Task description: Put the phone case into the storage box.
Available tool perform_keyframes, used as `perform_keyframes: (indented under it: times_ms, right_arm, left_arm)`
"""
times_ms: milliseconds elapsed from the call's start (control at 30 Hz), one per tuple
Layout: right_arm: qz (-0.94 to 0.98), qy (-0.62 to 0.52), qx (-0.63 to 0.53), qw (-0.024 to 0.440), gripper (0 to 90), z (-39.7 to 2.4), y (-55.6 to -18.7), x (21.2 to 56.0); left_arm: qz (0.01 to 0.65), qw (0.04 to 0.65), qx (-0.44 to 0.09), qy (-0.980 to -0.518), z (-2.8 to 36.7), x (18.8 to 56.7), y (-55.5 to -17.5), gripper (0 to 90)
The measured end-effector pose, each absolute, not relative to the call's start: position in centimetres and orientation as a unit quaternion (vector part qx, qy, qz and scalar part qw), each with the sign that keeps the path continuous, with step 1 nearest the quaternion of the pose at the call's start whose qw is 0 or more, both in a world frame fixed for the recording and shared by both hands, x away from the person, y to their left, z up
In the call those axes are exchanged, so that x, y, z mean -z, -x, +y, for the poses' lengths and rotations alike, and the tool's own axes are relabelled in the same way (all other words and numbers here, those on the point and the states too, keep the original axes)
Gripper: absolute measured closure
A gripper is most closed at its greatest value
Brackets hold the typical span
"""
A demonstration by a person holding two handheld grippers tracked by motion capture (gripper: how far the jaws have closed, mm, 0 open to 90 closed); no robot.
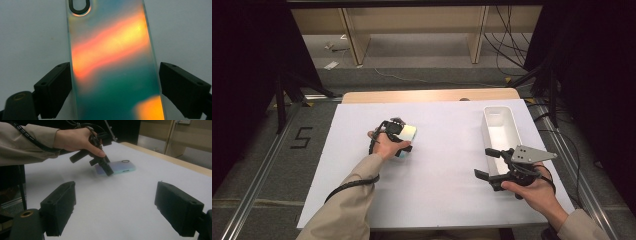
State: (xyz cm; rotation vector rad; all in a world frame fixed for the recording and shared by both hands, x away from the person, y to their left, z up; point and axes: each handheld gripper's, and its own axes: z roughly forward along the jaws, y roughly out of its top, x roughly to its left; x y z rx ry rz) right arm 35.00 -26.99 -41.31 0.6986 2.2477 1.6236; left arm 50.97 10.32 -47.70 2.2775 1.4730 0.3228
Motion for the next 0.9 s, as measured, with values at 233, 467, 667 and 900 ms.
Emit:
perform_keyframes:
  times_ms: [233,467,667,900]
  right_arm:
    - [0.780,-0.240,-0.560,0.139,18.0,-26.96,-35.01,41.36]
    - [0.780,-0.240,-0.560,0.138,18.0,-26.93,-35.01,41.39]
    - [0.781,-0.239,-0.560,0.138,18.0,-26.91,-35.02,41.41]
    - [0.782,-0.239,-0.559,0.137,18.0,-26.91,-35.00,41.41]
  left_arm:
    - [0.533,0.205,-0.115,-0.813,10.29,47.70,-50.86,13.7]
    - [0.538,0.208,-0.120,-0.808,10.27,47.74,-50.61,14.9]
    - [0.540,0.206,-0.119,-0.807,10.24,47.69,-50.60,15.4]
    - [0.544,0.203,-0.117,-0.806,10.16,47.64,-50.62,16.1]
